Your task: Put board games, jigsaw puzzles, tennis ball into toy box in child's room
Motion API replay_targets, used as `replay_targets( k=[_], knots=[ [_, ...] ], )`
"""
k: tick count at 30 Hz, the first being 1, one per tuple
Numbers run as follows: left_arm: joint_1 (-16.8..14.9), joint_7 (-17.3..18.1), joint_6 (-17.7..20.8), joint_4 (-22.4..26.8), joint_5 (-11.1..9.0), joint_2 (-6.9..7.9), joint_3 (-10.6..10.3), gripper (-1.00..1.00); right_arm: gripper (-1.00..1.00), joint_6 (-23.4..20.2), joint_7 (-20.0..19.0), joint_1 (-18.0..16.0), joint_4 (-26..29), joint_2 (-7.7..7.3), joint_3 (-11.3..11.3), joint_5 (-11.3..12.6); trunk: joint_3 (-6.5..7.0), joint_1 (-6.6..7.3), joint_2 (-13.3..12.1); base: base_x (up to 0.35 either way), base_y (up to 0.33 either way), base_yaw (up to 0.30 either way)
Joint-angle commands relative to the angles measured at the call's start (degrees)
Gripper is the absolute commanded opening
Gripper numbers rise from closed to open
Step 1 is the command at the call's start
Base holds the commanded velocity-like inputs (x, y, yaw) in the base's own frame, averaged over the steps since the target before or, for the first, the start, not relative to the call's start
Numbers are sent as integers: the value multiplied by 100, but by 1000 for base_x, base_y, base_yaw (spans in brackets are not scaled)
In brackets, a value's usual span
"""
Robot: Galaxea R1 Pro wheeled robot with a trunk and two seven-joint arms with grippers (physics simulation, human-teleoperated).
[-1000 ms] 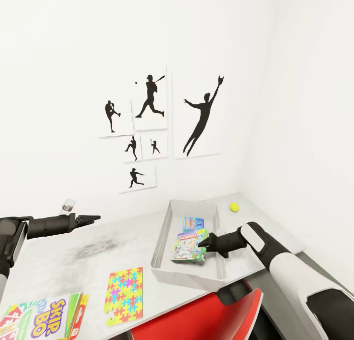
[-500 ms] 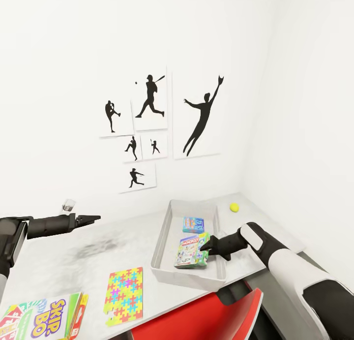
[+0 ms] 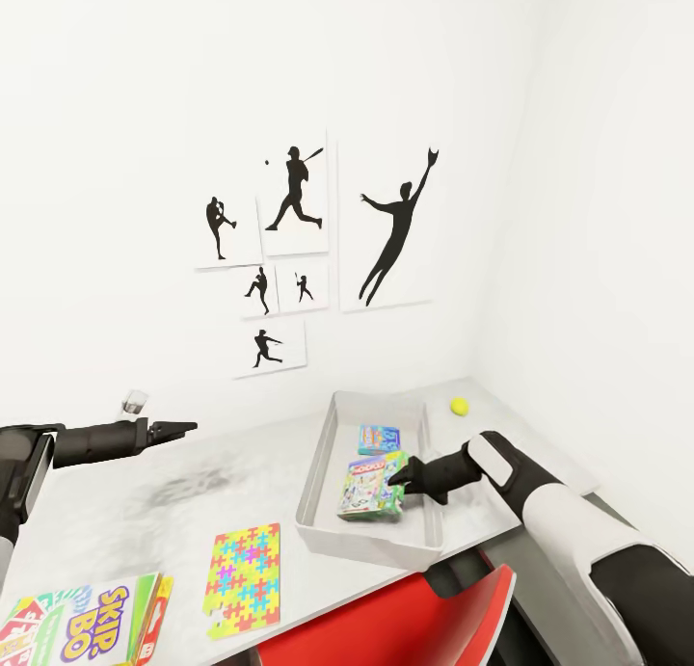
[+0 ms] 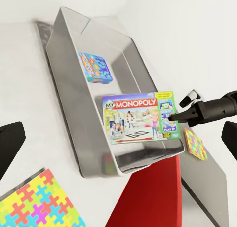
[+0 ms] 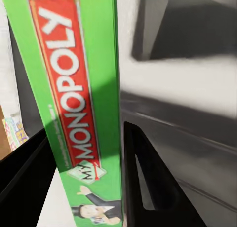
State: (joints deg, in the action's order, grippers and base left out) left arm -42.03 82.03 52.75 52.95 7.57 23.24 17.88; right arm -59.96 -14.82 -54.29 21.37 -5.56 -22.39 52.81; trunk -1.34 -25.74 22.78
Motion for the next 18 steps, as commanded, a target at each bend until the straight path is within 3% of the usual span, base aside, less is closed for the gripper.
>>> replay_targets(
  k=[1, 18],
  knots=[
    [-7, 53, 60, 5, 60, -3, 14, 100, -100, -4, -61, -15, 4, 6, -30, -64, -14, -4, 14, 0, 0, 0],
    [-7, 56, 60, 5, 60, -3, 17, 100, -100, -4, -73, -31, -1, 167, -37, -60, -14, -4, 14, 0, 0, 0]
  ],
)
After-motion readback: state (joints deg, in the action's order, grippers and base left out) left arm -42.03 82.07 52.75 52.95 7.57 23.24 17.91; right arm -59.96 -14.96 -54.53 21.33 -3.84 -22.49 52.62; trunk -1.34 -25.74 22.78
